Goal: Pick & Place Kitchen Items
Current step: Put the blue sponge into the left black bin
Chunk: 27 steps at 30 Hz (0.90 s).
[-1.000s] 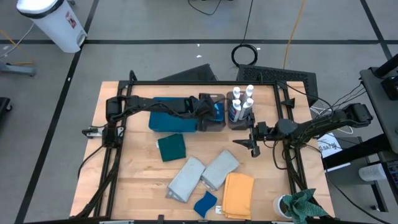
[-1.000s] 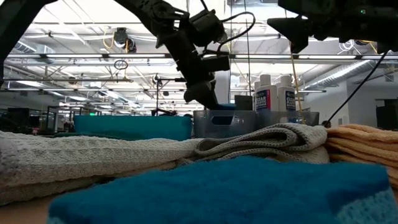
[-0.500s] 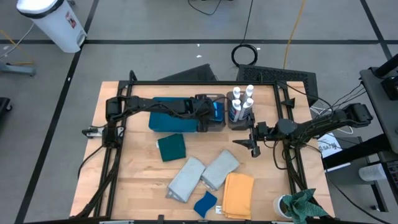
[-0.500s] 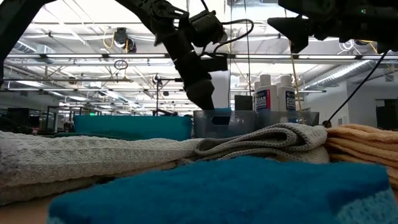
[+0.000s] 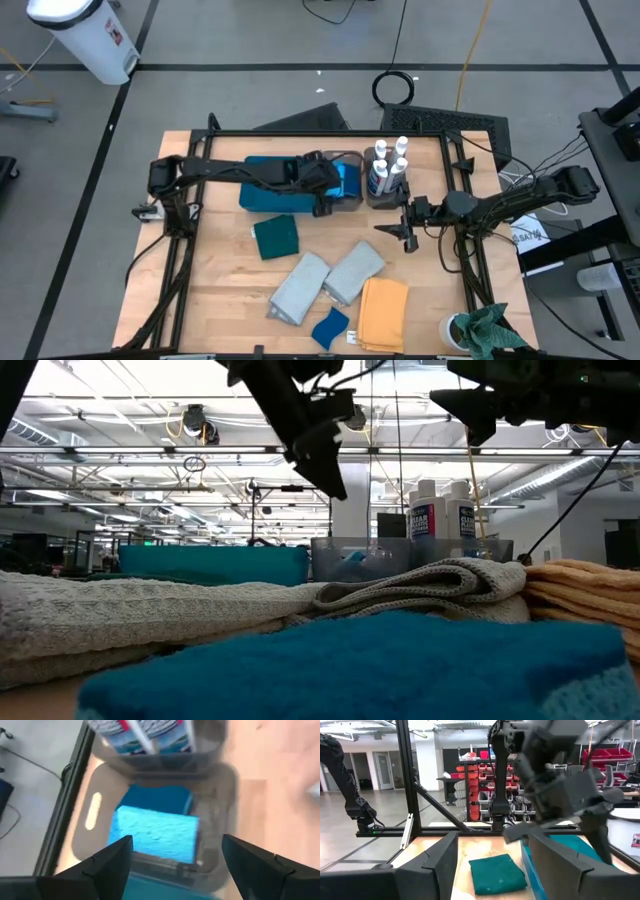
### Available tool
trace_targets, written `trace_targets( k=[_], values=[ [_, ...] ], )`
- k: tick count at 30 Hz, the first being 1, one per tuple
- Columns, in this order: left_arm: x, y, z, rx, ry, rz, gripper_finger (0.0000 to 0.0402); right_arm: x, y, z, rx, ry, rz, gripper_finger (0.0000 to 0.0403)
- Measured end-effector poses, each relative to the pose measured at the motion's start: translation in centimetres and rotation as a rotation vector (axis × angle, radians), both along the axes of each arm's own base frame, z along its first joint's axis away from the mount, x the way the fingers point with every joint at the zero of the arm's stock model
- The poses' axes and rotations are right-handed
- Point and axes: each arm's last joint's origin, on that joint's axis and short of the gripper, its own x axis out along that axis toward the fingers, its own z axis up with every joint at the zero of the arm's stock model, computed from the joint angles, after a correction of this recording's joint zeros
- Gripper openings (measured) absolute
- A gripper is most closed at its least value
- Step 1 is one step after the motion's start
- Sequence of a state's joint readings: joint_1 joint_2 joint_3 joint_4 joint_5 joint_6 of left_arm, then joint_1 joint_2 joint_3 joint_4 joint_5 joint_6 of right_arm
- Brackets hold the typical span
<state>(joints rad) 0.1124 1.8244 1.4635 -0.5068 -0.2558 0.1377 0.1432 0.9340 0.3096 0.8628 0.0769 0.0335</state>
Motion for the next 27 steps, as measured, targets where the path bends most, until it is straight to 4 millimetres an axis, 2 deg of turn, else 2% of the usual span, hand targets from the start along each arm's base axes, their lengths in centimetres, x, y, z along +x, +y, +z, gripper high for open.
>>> trace_targets(
  k=[9, 12, 15, 22, 27],
  values=[
    [-0.2, -5.0, 0.3, -0.209, 0.002, -0.159, 0.031, 0.0, 0.0, 0.0, 0.007, -0.003, 0.001, 0.0219],
    [-0.4, -7.5, 0.1, -0.371, 0.032, -0.324, 0.031, 0.0, 0.0, 0.1, 0.007, -0.004, 0.001, 0.0217],
    [-0.7, -10.9, -0.2, -0.505, 0.067, -0.511, 0.031, 0.0, 0.0, 0.0, 0.007, -0.003, 0.001, 0.0215],
    [-1.7, -19.1, -1.6, -0.421, 0.103, -0.801, 0.031, 0.0, 0.0, 0.1, 0.008, -0.007, 0.001, 0.0215],
    [-1.8, -22.8, -3.7, -0.344, 0.107, -0.863, 0.031, 0.0, 0.2, 0.1, 0.012, -0.005, 0.01, 0.021]
  ],
)
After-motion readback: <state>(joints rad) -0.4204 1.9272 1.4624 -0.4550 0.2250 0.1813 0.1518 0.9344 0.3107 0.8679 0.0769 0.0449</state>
